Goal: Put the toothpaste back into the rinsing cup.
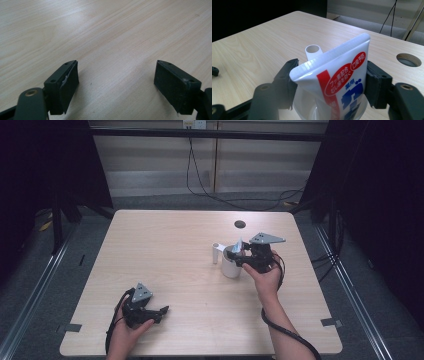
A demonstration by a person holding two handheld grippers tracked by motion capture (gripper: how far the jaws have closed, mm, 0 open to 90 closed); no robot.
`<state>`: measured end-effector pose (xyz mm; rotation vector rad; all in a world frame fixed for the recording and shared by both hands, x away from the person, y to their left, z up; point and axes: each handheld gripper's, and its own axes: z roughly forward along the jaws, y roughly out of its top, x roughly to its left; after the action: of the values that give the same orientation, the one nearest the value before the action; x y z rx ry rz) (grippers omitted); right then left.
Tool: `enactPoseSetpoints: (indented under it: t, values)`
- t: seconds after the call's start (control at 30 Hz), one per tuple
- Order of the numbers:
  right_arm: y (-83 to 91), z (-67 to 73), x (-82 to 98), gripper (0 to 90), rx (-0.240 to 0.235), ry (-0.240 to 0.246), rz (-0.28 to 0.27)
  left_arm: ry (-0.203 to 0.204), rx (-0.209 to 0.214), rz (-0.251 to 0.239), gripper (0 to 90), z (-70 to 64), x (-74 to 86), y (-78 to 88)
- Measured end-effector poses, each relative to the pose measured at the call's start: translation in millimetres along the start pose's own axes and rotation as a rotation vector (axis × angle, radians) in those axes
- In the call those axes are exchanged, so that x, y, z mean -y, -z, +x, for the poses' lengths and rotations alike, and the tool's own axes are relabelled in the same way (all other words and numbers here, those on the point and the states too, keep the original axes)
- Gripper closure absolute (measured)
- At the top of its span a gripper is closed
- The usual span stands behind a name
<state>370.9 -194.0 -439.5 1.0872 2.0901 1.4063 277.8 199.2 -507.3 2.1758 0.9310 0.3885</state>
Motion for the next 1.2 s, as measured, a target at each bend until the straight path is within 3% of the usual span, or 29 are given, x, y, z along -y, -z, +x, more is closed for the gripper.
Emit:
enactPoseSetpoints:
  t: [0.07,0.47,1.2]
  values:
    - [0.1,0.3,-0.6,25.0,0.014,-0.008,0.007,0.0,0.0,0.0,19.6,0.0,0.0,0.0]
    - [4.7,-1.2,-3.2,16.4,-0.001,-0.026,0.01,0.001,0.0,0.0,19.6,-0.1,0.0,0.0]
    - [16.2,-0.9,2.6,16.7,-0.007,0.017,0.049,0.004,0.0,-0.004,19.6,-0.5,0.1,-0.1]
